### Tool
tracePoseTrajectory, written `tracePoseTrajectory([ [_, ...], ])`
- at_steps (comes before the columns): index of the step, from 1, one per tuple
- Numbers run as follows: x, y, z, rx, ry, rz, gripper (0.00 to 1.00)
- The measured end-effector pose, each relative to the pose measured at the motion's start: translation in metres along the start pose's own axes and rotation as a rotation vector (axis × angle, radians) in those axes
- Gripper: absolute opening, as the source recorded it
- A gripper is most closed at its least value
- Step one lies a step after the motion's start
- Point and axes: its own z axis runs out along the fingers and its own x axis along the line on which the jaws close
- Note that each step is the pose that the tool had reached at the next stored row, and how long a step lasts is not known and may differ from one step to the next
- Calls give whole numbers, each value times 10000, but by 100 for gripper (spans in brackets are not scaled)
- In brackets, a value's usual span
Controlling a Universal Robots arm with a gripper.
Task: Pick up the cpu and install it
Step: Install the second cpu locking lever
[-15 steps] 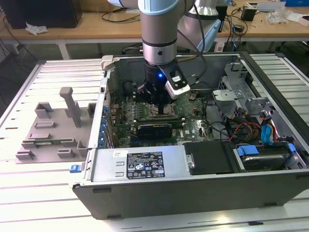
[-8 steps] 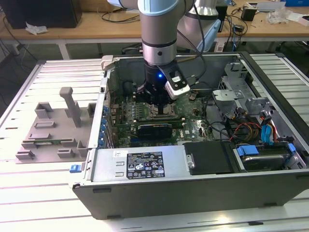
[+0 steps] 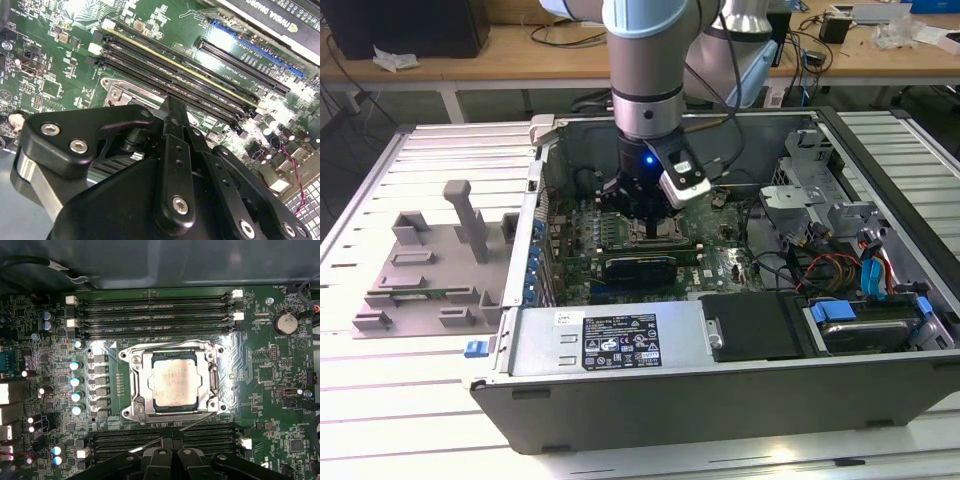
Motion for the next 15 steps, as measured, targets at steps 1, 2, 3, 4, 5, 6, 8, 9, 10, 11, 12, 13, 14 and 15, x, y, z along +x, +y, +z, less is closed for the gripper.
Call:
tracePoseTrajectory([
  [1, 4, 0, 5, -1, -8, -20, 11],
  [2, 9, 0, 8, -2, -14, -37, 11],
  [3, 12, -1, 12, -4, -21, -58, 11],
  [4, 27, -1, 18, -7, -38, -102, 11],
  [5, 48, -2, 24, -12, -58, -140, 11],
  [6, 67, -3, 31, -17, -75, -177, 11],
  [8, 85, -4, 36, -22, -82, -225, 11],
  [9, 106, -5, 42, -24, -86, -268, 11],
  [10, 116, -6, 46, -24, -87, -281, 11],
  [11, 130, -7, 50, -26, -95, -301, 11],
  [12, 146, -8, 56, -29, -107, -323, 11],
  [13, 158, -9, 60, -30, -118, -338, 11],
  [14, 175, -10, 66, -32, -139, -357, 11],
  [15, 193, -11, 77, -33, -168, -393, 11],
])
